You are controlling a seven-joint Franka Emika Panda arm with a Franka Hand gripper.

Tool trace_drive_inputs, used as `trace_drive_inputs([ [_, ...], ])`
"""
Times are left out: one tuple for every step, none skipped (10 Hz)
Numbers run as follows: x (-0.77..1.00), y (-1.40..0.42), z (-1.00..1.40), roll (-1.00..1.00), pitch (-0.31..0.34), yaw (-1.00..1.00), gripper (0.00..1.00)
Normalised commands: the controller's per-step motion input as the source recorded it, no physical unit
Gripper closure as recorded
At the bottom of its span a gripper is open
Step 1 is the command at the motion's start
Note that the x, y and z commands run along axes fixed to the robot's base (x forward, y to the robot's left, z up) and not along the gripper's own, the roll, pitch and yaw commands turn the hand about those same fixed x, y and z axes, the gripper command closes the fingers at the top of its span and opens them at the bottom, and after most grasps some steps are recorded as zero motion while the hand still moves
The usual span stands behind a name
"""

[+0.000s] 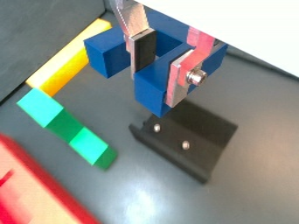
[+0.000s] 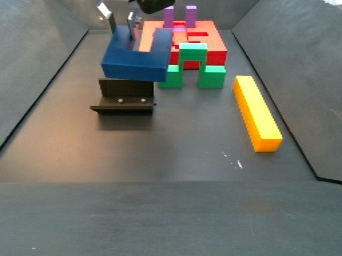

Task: Pick up the blue object. Move up. Place the blue object on the fixture. Regrasp the blue object. Move to above the board. Insert the blue object.
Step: Place the blue object on the fixture.

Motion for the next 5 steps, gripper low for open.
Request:
trace_drive_inputs([
  [0.79,0.0,0.0,-1.0,-0.009,-0.05,1.0],
  [0.79,0.0,0.0,-1.0,0.0,-0.04,1.0],
  [0.78,0.0,0.0,-1.0,0.0,0.0,1.0],
  [0.8,-0.06,0.0,-0.84,0.086,0.0,1.0],
  [0.86,-0.08,-0.12,-0.74,0.189,0.0,1.0],
])
